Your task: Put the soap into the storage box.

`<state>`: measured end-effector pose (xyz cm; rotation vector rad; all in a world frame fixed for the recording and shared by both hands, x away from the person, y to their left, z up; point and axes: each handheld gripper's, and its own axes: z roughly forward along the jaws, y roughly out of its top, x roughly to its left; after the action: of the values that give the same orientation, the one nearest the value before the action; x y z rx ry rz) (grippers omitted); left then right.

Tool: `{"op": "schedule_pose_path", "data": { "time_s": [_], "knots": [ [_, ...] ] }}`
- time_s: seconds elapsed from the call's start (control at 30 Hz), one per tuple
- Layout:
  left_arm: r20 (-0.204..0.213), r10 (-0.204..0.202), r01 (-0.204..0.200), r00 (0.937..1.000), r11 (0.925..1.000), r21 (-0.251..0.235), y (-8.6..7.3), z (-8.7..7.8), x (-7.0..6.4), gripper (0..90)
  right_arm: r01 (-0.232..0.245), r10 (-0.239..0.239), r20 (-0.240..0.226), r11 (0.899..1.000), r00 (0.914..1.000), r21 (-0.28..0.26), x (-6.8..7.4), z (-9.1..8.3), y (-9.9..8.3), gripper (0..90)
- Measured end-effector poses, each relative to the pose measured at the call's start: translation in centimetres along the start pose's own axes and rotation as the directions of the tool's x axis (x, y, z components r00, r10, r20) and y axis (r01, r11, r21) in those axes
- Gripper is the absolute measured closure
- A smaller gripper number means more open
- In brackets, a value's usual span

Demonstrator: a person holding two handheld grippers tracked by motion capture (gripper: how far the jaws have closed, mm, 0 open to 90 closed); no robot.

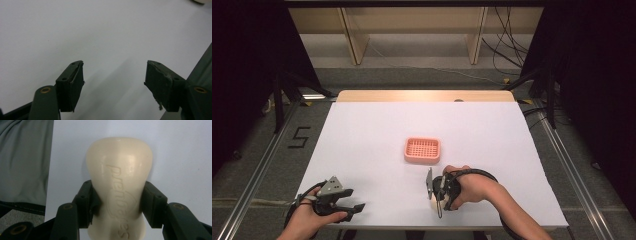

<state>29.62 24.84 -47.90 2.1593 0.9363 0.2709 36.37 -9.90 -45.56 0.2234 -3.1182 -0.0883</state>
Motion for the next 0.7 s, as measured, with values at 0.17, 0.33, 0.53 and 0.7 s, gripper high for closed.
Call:
{"op": "schedule_pose_path", "data": {
  "time_s": [0.17, 0.33, 0.53, 0.7],
  "knots": [
    [-0.013, 0.024, -0.024, 0.9996, 0.9997, 0.009, 0.1, -0.1, 0.2, 30.8, -0.055, 0.054, -0.016, 0.998, 0.9984, -0.023, 0.1, -0.4, 0.0, 50.5],
    [-0.013, 0.025, -0.025, 0.9996, 0.9996, 0.011, 0.1, -0.1, 0.2, 30.8, -0.076, 0.075, -0.009, 0.996, 0.9971, -0.057, 0.0, -0.9, -0.1, 50.6],
    [-0.013, 0.024, -0.024, 0.9996, 0.9997, 0.01, 0.1, -0.1, 0.2, 30.9, -0.109, 0.109, 0.003, 0.993, 0.9941, -0.04, -0.1, -1.5, -0.3, 50.6],
    [-0.013, 0.026, -0.026, 0.9996, 0.9996, 0.011, 0.1, -0.1, 0.2, 30.9, -0.135, 0.135, -0.003, 0.99, 0.9908, -0.037, -0.3, -1.8, -0.5, 50.6]
  ]
}}
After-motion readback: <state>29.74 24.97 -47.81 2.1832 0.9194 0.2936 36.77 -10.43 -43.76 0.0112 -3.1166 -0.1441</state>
